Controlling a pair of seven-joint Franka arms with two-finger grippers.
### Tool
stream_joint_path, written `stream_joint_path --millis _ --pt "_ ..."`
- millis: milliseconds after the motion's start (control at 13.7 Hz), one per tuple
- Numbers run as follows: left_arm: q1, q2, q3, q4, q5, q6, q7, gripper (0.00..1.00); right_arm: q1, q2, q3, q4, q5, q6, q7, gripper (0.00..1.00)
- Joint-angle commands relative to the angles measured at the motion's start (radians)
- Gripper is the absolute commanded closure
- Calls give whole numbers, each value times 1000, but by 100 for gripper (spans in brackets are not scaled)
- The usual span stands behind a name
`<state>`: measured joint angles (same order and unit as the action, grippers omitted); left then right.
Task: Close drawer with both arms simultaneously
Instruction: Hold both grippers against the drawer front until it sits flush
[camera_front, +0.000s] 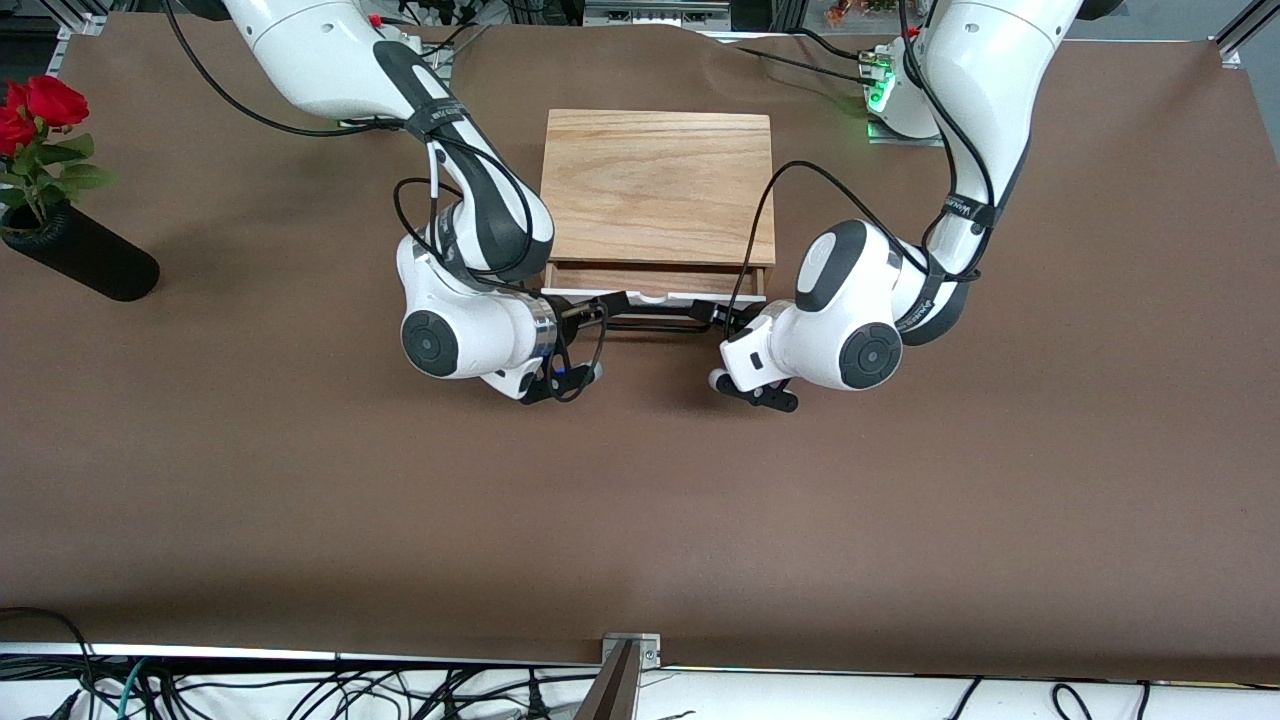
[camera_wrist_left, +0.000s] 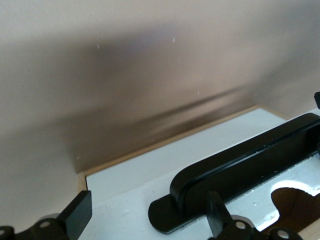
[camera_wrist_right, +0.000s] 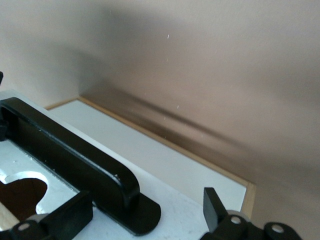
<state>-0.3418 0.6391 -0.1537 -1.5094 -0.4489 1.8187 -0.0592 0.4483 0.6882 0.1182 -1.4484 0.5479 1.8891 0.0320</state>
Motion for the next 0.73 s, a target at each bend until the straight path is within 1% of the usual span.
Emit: stream_joint_path --millis 0,292,657 --pt "4 -6 8 -38 -4 -53 21 0 12 8 14 13 24 -67 8 0" --pt "4 -6 8 -48 -4 -105 12 0 30 11 14 13 24 -113 8 0" --pt "14 -4 10 -48 -2 -122 21 0 43 30 15 13 26 -176 6 0"
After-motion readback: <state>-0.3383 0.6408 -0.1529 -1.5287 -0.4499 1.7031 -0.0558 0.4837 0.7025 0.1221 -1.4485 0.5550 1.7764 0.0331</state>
